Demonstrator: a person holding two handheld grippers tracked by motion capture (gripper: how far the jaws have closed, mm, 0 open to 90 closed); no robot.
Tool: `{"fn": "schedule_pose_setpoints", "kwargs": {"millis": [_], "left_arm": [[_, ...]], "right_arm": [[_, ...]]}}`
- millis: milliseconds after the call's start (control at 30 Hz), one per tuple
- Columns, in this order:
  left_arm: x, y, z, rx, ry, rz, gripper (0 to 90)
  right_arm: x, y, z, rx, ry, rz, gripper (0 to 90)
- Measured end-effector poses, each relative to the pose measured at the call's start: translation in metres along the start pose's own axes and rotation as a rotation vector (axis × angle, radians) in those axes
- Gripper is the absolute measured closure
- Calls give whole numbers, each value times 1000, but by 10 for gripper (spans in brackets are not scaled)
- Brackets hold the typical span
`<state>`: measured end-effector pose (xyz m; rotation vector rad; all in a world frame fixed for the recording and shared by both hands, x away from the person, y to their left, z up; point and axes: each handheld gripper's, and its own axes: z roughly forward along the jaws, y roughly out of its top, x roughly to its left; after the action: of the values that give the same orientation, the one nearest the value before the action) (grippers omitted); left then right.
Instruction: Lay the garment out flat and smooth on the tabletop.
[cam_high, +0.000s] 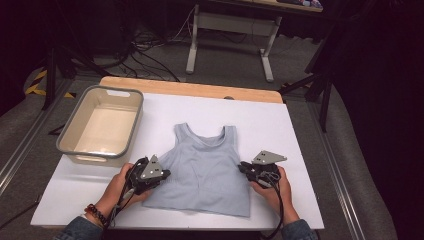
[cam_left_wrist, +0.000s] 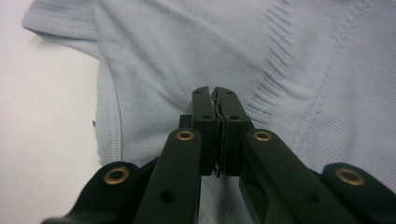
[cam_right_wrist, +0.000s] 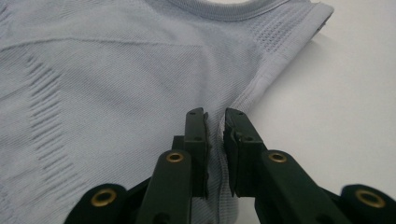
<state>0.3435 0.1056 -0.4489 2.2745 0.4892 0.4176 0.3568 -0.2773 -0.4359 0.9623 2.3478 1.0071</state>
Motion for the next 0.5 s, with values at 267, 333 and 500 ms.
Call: {"fn": "schedule_pose_setpoints", "kwargs": {"millis": [267,333,500], "left_arm": [[7,14,-5,-62,61,-27,710],[12,19,-2,-72,69,-37,646],[32,42,17,-92,151,-102,519]], "right_arm": [[-5,6,-7,-64,-13,28,737],[-10,10,-8,-94,-13,42,713],[-26,24,-3,-129,-28,58,667]]}}
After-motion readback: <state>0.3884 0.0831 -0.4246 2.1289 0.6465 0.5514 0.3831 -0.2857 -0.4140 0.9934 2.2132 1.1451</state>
